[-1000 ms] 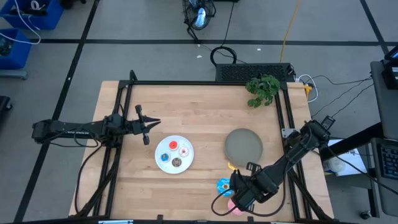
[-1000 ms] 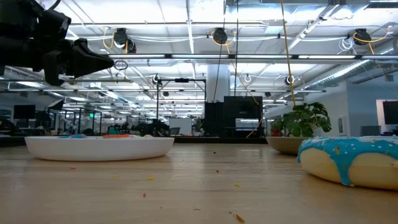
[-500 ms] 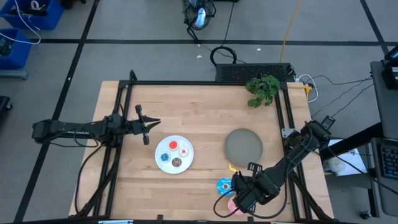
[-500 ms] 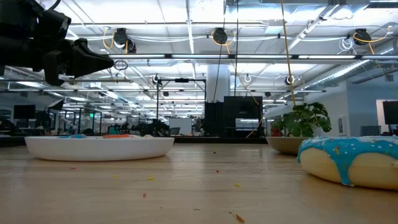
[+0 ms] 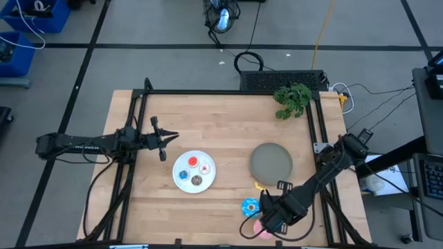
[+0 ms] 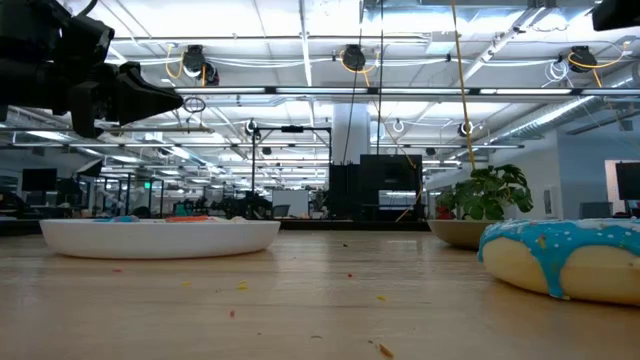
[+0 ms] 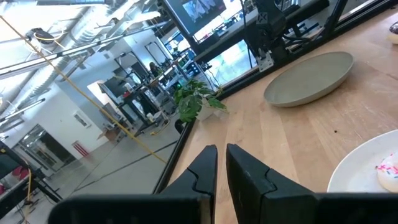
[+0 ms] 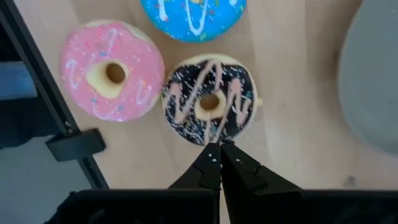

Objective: Pick & Place donuts
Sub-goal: Put the large black donut on the gray plate

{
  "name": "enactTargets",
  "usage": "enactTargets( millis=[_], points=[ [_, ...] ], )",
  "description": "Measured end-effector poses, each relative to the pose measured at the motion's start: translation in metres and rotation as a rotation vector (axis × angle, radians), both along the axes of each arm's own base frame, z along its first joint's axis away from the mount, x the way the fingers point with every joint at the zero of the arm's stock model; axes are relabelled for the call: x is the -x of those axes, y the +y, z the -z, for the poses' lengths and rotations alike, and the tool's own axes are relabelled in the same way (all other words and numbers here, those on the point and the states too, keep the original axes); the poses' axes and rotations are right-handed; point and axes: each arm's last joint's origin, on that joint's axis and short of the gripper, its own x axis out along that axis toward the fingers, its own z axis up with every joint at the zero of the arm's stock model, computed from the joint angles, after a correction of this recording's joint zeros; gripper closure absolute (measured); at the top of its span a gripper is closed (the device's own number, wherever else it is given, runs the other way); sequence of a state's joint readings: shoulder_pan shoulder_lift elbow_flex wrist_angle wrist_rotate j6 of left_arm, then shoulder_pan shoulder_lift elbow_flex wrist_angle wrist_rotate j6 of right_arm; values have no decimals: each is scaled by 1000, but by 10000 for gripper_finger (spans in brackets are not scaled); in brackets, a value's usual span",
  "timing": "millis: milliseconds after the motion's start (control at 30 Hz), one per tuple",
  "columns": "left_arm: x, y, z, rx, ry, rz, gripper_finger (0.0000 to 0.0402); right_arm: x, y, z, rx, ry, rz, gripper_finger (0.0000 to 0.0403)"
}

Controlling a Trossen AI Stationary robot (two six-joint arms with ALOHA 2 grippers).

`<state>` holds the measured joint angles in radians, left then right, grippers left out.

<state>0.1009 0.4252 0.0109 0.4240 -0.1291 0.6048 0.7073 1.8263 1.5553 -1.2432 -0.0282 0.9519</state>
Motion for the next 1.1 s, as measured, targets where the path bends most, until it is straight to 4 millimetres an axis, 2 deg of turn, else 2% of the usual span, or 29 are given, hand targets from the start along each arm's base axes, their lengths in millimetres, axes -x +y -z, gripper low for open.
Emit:
enactTargets(
  millis=[300, 433, 667, 800, 933, 1100],
  points=[
    [0, 0, 0, 0, 0, 0, 360, -8, -8, 1, -1, -14, 43, 394],
    [0, 0, 0, -1, 1, 1, 360, -10, -9, 0, 24, -57, 32, 359],
    [0, 0, 0, -1, 2, 1, 360, -5, -11, -4, 46, -42, 60, 261],
    [0, 0, 0, -1, 2, 1, 360, 1, -12, -11, 52, -59, 51, 219],
    [0, 0, 0, 0, 3, 0, 360, 7, -18, -14, 57, -103, 87, 202],
    [0, 0, 0, 1, 3, 0, 360, 12, -24, 3, 36, -151, 124, 201]
  ],
)
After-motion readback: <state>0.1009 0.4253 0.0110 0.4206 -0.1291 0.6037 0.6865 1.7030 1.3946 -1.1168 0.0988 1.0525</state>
